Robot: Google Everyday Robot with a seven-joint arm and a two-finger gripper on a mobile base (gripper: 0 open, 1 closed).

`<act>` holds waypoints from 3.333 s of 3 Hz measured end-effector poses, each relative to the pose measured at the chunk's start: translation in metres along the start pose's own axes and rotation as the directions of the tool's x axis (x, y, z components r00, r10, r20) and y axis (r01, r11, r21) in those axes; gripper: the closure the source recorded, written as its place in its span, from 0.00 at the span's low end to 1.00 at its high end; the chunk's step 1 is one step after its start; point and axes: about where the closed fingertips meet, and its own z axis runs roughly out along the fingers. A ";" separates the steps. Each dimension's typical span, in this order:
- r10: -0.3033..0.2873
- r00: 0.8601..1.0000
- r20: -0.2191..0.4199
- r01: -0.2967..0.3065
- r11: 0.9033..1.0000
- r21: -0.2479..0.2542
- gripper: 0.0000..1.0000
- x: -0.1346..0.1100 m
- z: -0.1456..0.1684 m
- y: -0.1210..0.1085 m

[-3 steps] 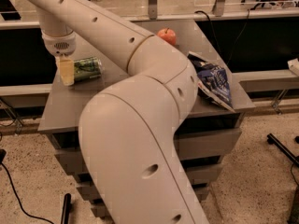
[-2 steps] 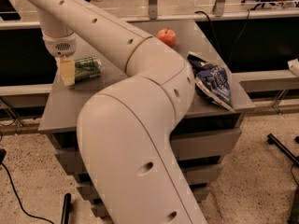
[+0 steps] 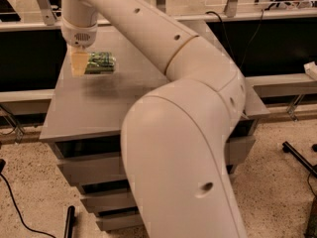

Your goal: Place green can upright

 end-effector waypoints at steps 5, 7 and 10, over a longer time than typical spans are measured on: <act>0.092 0.910 0.405 -0.221 0.933 0.284 1.00 0.017 -0.110 -0.021; 0.030 0.691 0.722 -0.369 0.874 0.317 1.00 0.043 -0.106 -0.030; -0.040 0.388 0.921 -0.429 0.876 0.219 1.00 0.000 -0.137 -0.021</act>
Offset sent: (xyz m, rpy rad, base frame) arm -0.0160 -0.0599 0.1186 0.7149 -0.1085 -0.0416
